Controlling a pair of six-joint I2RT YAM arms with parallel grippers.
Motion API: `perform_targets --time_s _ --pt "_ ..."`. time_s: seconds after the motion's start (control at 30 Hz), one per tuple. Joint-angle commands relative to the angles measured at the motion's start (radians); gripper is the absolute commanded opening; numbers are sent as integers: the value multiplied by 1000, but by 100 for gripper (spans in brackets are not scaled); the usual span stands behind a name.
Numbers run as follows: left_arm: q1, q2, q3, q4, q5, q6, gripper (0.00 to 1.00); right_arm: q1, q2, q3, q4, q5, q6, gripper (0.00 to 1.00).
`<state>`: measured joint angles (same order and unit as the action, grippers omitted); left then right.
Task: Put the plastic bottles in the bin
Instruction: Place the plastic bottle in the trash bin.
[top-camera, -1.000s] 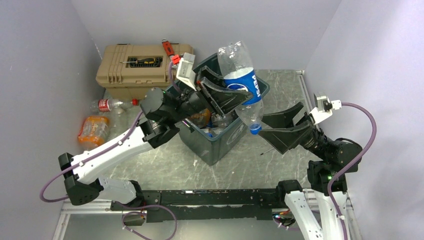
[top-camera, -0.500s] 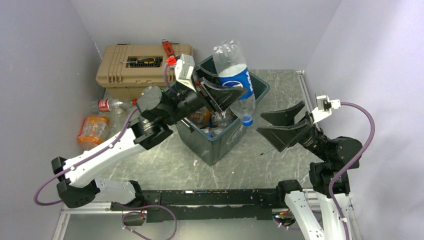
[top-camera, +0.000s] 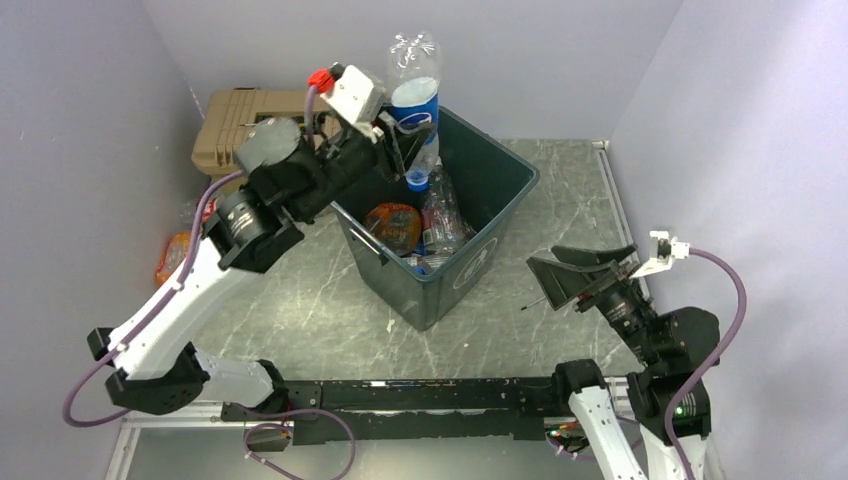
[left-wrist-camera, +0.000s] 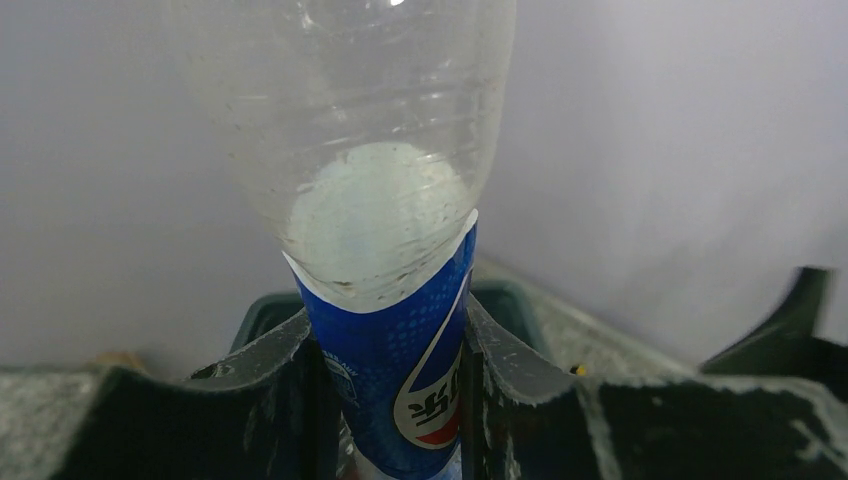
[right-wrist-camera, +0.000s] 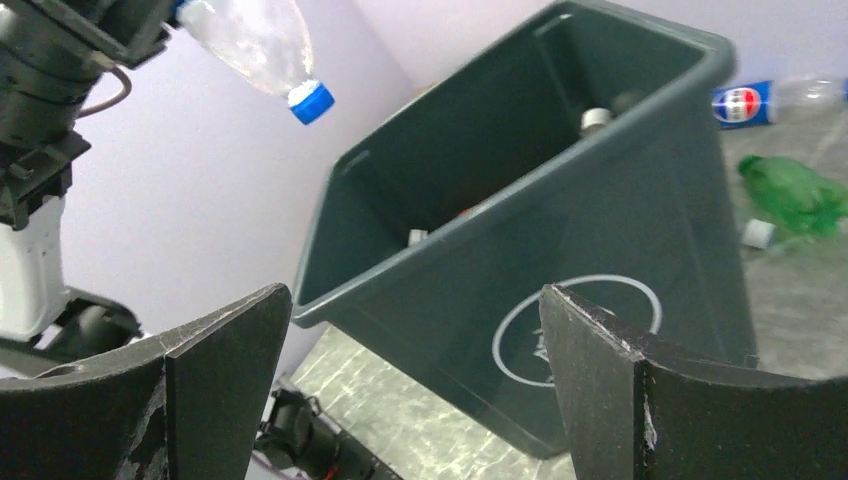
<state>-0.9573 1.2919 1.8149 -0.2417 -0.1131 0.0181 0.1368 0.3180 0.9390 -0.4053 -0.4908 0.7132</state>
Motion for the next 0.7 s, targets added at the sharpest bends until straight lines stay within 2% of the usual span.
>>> perform_targets --time_s 0.0,0.2,0.37,0.57,0.63,0.67 --pt "141 69 54 -194 188 -86 0 25 -88 5 -138 237 -28 100" --pt "229 170 115 -298 391 -140 0 33 -234 -27 -258 497 -84 100" --pt "245 219 116 -334 416 -158 0 35 -311 -85 -425 722 -61 97" --pt "248 253 108 -345 444 -185 0 35 -250 -119 -416 674 -19 99" --pt "247 264 108 -354 446 -190 8 35 -213 -137 -416 657 0 99" --pt "247 266 107 -358 446 -190 19 35 -204 -149 -412 646 12 99"
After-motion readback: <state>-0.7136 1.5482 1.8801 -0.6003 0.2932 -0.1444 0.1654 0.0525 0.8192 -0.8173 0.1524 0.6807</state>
